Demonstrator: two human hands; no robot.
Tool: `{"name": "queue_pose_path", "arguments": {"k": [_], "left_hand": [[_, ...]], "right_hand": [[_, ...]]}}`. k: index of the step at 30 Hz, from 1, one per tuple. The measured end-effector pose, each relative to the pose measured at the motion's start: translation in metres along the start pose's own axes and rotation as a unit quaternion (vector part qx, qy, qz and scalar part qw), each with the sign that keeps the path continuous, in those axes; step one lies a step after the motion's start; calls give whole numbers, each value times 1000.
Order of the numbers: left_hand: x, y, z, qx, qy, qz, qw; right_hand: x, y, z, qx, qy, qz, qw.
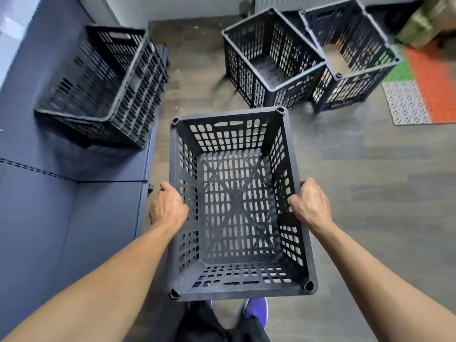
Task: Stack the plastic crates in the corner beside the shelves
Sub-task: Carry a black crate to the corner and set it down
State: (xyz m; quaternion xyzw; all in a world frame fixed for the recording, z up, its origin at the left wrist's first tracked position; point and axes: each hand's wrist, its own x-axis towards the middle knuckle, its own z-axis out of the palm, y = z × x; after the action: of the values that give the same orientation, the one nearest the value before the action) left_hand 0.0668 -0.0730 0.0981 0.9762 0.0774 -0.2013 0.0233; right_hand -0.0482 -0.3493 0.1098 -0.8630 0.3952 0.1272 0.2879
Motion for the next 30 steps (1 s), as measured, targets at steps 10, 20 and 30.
{"name": "queue_pose_path", "arguments": {"k": [10,20,30], "left_hand": [[56,36,-70,-36,27,-4,999],[153,58,-137,-36,17,19,999],[230,94,-166,-39,3,2,999]], "right_hand": [[54,-75,-54,-13,43,-2,999],[109,-166,-70,-40,38,30,998],[181,-204,-72,-32,23,29,999]]}}
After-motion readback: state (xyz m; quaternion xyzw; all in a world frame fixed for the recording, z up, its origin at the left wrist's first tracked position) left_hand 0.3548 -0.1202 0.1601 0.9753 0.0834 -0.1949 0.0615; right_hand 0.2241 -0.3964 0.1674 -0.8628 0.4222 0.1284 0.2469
